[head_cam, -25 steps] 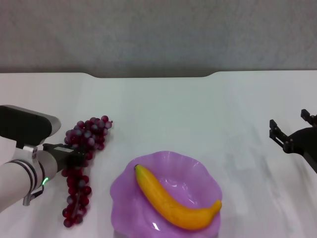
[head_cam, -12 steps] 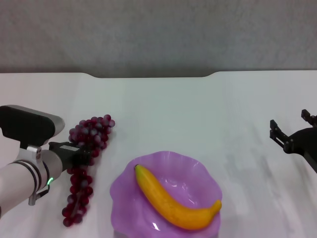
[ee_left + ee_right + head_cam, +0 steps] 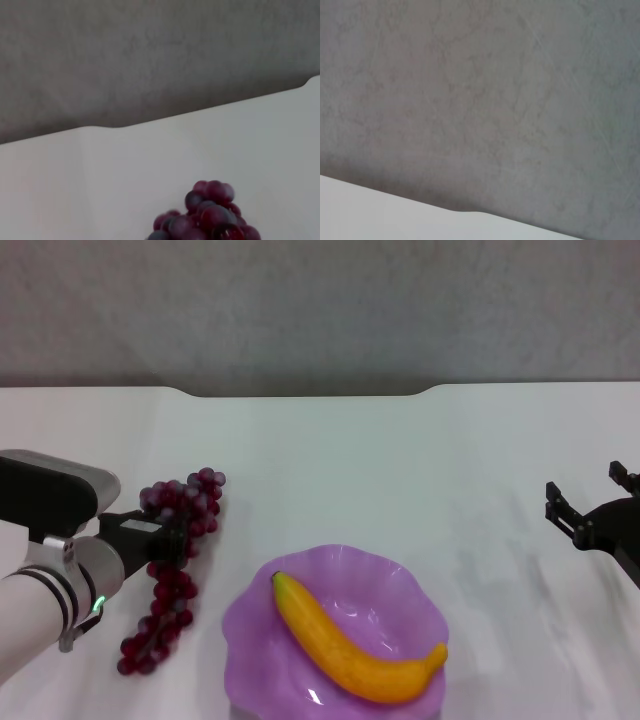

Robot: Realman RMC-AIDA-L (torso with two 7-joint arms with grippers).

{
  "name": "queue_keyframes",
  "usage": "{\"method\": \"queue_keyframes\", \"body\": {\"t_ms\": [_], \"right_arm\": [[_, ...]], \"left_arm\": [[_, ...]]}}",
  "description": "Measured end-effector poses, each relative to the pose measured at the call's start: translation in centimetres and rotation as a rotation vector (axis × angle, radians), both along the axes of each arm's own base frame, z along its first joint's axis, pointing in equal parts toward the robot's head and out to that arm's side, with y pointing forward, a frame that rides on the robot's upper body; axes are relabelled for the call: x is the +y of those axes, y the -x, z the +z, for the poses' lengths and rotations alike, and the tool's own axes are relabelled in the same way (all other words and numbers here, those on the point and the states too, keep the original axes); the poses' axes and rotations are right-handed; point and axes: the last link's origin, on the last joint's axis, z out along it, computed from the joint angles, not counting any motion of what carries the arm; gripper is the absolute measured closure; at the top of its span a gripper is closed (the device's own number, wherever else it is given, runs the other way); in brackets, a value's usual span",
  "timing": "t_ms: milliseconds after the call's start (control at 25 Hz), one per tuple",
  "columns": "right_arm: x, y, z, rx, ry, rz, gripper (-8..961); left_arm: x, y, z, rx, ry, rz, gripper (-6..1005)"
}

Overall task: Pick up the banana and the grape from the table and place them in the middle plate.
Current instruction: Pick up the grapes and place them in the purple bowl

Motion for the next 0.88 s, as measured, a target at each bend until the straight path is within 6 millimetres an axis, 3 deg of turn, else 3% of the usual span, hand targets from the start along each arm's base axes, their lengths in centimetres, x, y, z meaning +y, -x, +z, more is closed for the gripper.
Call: {"method": "queue_keyframes", "body": {"t_ms": [480, 520, 880], "right_arm": [[0.0, -0.1, 0.0, -0.004, 0.003, -0.004, 74], [0.0, -0.2, 0.0, -0.005, 0.003, -0.005, 74], [-0.1, -0.2, 0.0, -0.006, 0.004, -0.007, 73]], "left_arm": [[-1.5, -3.0, 1.7, -0.08, -0.107, -0.161, 800], [-2.0, -4.3, 2.3, -0.091, -0.115, -0.208, 800], [-4.0, -9.2, 5.0, -0.089, -0.067, -0.382, 802]]}}
